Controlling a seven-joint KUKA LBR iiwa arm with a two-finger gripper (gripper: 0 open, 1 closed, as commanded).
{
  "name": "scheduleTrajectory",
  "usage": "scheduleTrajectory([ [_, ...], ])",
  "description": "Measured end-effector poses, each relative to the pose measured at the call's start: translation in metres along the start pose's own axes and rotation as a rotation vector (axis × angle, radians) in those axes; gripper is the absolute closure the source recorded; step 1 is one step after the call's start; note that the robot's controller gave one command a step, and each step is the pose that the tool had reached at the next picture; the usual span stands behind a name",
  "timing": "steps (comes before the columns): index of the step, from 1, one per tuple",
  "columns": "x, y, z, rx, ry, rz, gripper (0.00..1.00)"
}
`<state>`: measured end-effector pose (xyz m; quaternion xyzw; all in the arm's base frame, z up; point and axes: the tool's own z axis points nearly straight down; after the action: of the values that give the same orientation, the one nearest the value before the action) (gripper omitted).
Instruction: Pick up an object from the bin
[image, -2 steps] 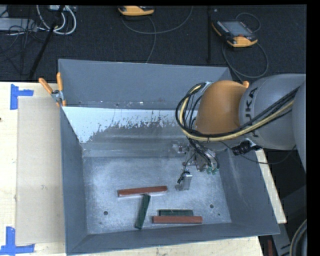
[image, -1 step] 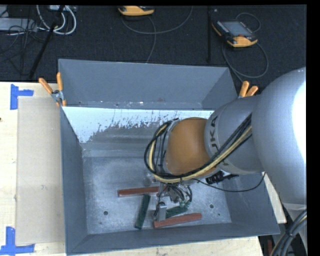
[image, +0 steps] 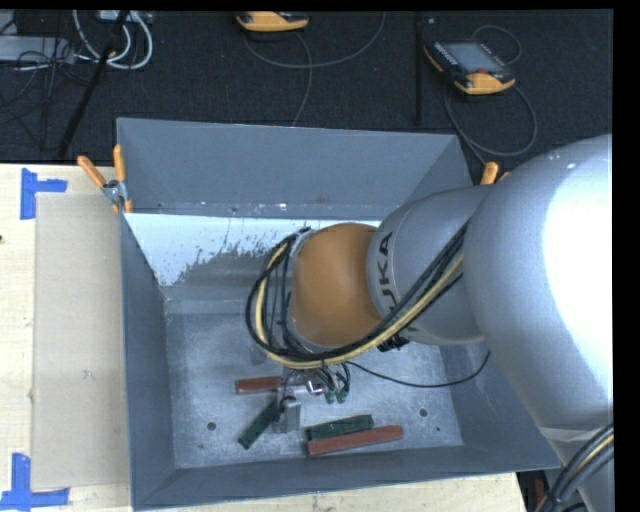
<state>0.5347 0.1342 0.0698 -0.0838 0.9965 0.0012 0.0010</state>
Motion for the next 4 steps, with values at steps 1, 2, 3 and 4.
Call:
scheduleTrajectory([
  [1,0.001,-0.002,0.000,0.002,0.002,0.001,1.00],
  [2,-0.051,0.078,0.000,0.000,0.000,-0.383,1.00],
  [3,-0.074,0.104,0.000,0.000,0.000,-0.839,1.00],
  [4,-0.074,0.072,-0.123,0.004,-0.007,-0.892,1.00],
])
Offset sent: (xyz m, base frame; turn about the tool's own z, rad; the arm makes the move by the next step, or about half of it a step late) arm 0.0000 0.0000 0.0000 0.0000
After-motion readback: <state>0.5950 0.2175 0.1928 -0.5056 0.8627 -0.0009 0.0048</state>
